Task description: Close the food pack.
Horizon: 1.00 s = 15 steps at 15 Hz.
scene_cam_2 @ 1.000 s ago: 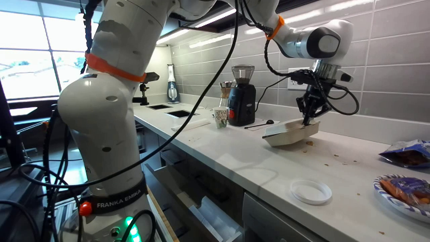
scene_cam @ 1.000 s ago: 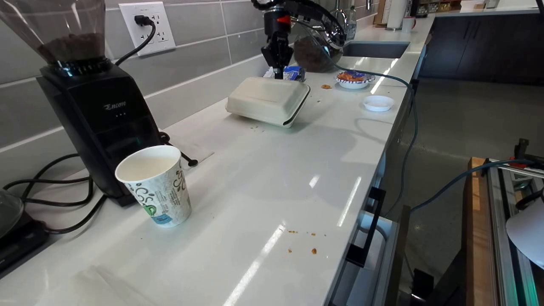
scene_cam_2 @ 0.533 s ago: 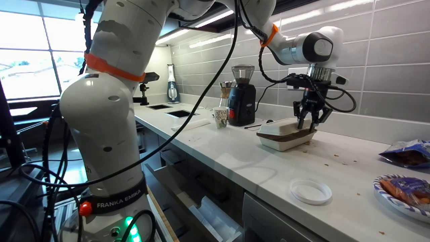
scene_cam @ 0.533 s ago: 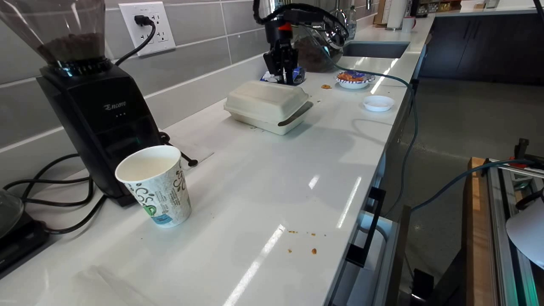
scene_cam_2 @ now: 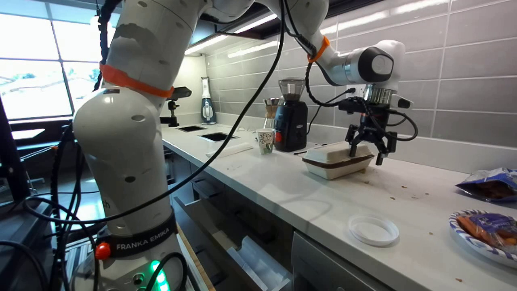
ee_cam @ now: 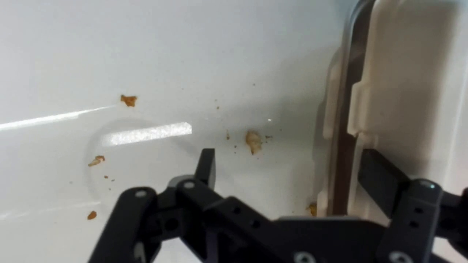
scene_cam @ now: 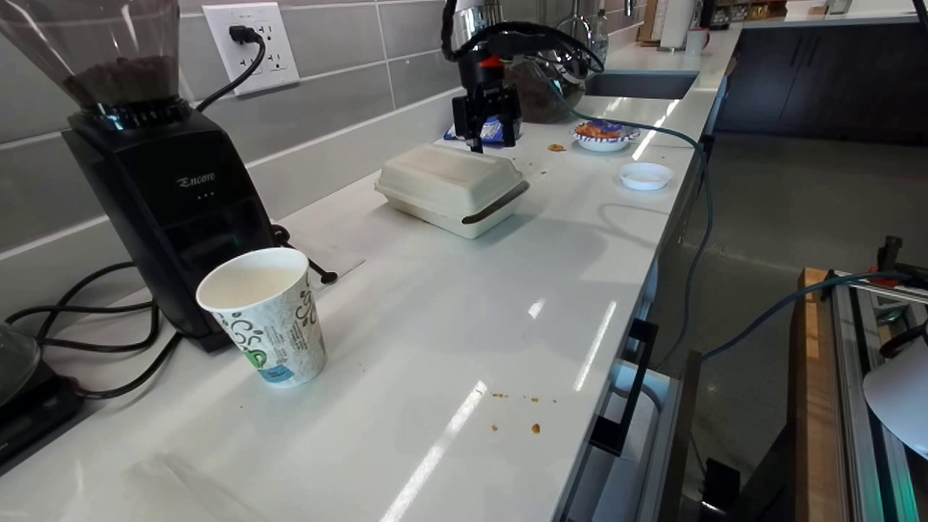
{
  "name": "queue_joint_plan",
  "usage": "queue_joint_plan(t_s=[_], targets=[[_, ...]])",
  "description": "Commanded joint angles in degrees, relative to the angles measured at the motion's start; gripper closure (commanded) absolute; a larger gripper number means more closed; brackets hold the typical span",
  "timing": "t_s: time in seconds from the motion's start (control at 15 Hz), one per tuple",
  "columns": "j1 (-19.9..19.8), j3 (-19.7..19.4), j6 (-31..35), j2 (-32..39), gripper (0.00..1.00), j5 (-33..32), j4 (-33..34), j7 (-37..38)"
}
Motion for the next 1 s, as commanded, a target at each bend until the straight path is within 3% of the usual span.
queue_joint_plan(t_s=[0.0,0.4,0.93], targets=[[0.9,-0.3,5.0,-2.4,0.0,-3.0,-6.5,4.1],[2.3,-0.4,14.0,-4.3,0.0,-7.1,-12.6,8.4],[4.3,-0.7,14.6,-9.8,0.0,-12.4,-15.5,14.3]])
